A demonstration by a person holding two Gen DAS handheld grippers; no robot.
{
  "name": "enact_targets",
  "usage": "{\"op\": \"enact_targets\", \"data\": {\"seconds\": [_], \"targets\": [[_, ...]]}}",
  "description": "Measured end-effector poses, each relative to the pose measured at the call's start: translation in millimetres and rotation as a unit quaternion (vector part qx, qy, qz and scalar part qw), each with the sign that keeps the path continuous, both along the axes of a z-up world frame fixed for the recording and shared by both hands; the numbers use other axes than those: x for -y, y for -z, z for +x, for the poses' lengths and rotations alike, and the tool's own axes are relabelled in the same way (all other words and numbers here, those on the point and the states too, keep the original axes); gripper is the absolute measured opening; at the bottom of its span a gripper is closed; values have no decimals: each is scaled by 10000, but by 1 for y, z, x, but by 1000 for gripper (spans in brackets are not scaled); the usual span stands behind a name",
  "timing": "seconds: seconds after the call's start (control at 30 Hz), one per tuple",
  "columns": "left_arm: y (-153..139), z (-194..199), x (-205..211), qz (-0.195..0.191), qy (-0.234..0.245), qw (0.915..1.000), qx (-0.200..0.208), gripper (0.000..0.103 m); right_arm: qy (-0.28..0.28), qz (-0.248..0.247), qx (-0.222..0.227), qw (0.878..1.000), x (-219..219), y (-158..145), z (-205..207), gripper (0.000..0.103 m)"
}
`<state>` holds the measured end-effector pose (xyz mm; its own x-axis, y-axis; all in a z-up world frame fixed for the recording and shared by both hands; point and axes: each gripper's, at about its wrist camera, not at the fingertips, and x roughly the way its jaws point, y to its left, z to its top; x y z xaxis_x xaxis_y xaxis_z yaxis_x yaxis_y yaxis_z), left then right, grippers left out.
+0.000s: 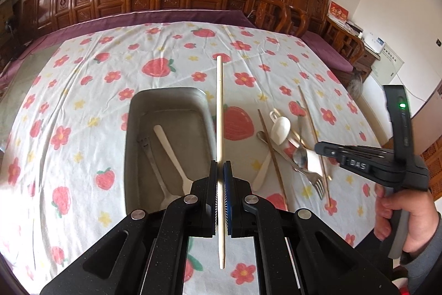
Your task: Organize utensils
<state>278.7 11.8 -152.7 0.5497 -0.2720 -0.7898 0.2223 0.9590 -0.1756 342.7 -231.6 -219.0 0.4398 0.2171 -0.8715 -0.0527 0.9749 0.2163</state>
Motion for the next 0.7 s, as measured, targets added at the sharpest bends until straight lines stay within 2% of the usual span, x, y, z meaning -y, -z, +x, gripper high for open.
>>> {"op": "enact_targets", "data": {"seconds": [0.3, 0.7], "targets": [[7, 25, -28, 53, -256, 9997, -35, 4, -533, 177, 361, 9978, -43, -35, -1, 6], [30, 47, -36, 319, -282, 9989, -208, 4, -1115, 228, 715, 9909, -98, -63, -1, 6]]}}
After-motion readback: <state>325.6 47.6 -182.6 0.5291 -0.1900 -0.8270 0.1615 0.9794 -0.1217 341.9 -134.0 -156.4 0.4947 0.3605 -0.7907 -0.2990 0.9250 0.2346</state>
